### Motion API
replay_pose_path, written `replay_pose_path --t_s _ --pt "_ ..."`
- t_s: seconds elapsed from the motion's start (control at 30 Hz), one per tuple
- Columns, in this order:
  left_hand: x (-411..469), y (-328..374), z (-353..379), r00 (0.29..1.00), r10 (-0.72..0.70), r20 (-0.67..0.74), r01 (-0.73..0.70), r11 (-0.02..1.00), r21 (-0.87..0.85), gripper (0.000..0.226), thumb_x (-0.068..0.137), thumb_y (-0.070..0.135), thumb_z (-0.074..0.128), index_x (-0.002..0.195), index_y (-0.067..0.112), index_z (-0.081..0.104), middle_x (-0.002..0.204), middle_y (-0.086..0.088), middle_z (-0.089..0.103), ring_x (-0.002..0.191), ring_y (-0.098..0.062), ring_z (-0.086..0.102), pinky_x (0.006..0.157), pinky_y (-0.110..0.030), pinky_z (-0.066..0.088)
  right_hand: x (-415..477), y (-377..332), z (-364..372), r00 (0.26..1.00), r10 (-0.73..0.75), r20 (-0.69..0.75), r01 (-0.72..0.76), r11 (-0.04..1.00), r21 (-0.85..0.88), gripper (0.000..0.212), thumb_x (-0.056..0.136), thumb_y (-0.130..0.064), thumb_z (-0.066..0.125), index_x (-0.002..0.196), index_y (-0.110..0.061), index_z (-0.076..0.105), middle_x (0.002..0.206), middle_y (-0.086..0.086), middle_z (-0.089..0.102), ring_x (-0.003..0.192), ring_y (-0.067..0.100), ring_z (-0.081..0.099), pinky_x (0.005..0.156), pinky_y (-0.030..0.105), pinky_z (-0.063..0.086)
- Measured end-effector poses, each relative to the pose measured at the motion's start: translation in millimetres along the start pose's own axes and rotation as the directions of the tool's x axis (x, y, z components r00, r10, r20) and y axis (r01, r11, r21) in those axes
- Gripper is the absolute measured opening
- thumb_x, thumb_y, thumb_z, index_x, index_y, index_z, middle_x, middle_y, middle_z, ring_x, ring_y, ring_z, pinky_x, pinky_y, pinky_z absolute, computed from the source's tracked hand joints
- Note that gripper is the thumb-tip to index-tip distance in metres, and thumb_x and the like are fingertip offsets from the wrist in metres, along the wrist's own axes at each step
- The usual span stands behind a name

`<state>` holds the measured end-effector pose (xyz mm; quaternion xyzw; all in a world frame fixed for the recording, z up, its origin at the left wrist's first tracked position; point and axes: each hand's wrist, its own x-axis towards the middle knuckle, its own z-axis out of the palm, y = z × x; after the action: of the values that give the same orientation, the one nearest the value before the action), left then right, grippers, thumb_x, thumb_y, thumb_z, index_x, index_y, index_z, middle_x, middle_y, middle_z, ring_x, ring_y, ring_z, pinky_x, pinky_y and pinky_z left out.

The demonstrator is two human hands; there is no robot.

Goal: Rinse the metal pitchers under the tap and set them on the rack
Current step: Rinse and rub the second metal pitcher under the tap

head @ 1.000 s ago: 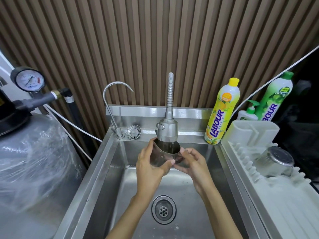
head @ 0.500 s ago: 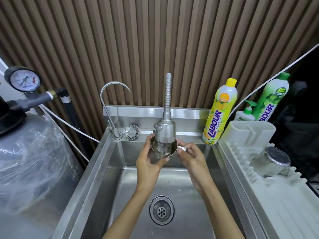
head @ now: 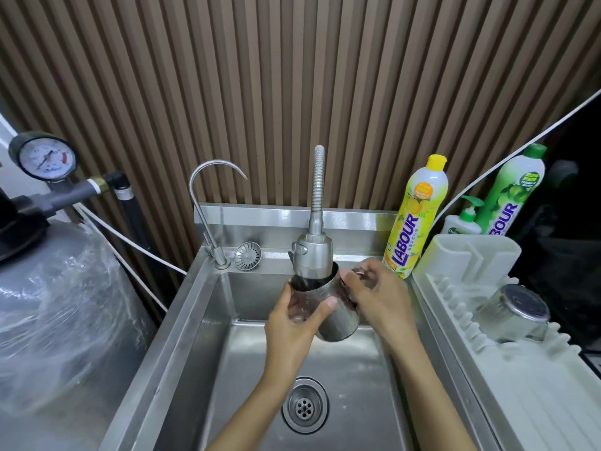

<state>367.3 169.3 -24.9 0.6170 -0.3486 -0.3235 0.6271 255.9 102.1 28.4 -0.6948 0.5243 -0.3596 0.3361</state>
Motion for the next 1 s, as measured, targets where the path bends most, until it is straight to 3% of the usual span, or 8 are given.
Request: replay_pose_path --t_s 0.1,0.23,0.37,0.47,0.63,0.77,0.87,1.0 --pt "7 6 8 0.999 0.05 0.009 -0.047 0.983 -0.176 0.066 0.066 0.008 0.081 0.125 0.018 0.053 0.112 -0.001 0.07 0.103 -0.009 0.066 0.088 -0.016 0.05 1 -6 5 0.999 -0.046 -0.023 0.049 0.981 0.188 0.026 0.088 -0.019 0.059 0.069 -0.021 0.043 0.074 -0.012 0.06 0.071 0.008 0.055 0.068 0.022 0.043" --pt "17 5 5 0.981 0.182 -0.073 -0.192 0.969 -0.157 0.082 0.065 -0.009 0.077 0.117 0.045 0.045 0.121 0.023 0.056 0.113 0.008 0.054 0.093 -0.007 0.04 7 12 22 0.992 0.017 0.121 -0.089 0.784 0.614 0.019 0.089 -0.011 0.059 0.072 -0.012 0.049 0.109 -0.011 0.069 0.105 0.016 0.063 0.094 0.039 0.048" --pt "18 3 -9 0.939 0.338 -0.066 -0.328 0.936 0.129 0.09 0.062 0.002 0.08 0.116 0.061 0.039 0.121 0.039 0.041 0.121 0.014 0.041 0.105 -0.021 0.038 0 28 43 0.956 0.031 0.29 -0.268 0.489 0.83 0.014 0.086 -0.012 0.058 0.078 -0.005 0.049 0.115 0.014 0.064 0.106 0.034 0.061 0.092 0.047 0.05" --pt "14 9 -17 0.913 0.404 -0.052 -0.365 0.867 0.338 0.081 0.055 0.044 0.074 0.123 0.063 0.035 0.113 0.035 0.037 0.11 0.002 0.04 0.099 -0.031 0.042 -12 30 53 0.937 0.074 0.342 -0.347 0.321 0.881 0.01 0.086 -0.013 0.054 0.081 -0.005 0.05 0.098 0.024 0.062 0.084 0.03 0.064 0.074 0.038 0.058" --pt "-2 11 -17 0.938 0.314 -0.144 -0.218 0.861 0.46 0.092 0.043 0.071 0.061 0.129 0.039 0.048 0.095 0.008 0.045 0.095 -0.007 0.042 0.086 -0.021 0.038 -20 19 30 0.941 0.162 0.298 -0.33 0.642 0.693 0.014 0.091 -0.015 0.055 0.082 -0.004 0.054 0.081 0.017 0.066 0.077 0.029 0.065 0.066 0.035 0.059" --pt "-10 -4 -8 0.991 0.113 -0.068 -0.095 0.969 0.228 0.073 0.047 0.062 0.073 0.106 0.02 0.064 0.091 0.001 0.068 0.085 -0.011 0.067 0.086 -0.033 0.053 -22 6 6 1.0 0.023 -0.01 -0.02 0.959 0.282 0.026 0.081 -0.017 0.069 0.061 -0.027 0.056 0.069 -0.009 0.069 0.072 0.017 0.066 0.069 0.032 0.054" --pt "-5 -15 1 0.999 -0.023 0.048 0.027 0.996 -0.086 0.061 0.057 0.025 0.086 0.11 0.012 0.06 0.101 -0.002 0.073 0.098 -0.017 0.069 0.096 -0.04 0.051 -28 -6 4 0.99 -0.131 -0.043 0.137 0.974 0.178 0.036 0.081 -0.011 0.068 0.062 -0.039 0.055 0.087 -0.014 0.073 0.077 0.006 0.069 0.074 0.029 0.053" --pt "10 -17 6 0.999 0.039 0.011 -0.036 0.973 -0.228 0.063 0.066 -0.007 0.078 0.121 0.009 0.052 0.114 -0.009 0.068 0.104 -0.015 0.066 0.091 -0.026 0.052 -19 4 14 0.993 -0.118 -0.011 0.111 0.894 0.434 0.023 0.084 0.002 0.061 0.07 -0.014 0.051 0.106 -0.009 0.07 0.094 0.003 0.067 0.087 0.022 0.051"
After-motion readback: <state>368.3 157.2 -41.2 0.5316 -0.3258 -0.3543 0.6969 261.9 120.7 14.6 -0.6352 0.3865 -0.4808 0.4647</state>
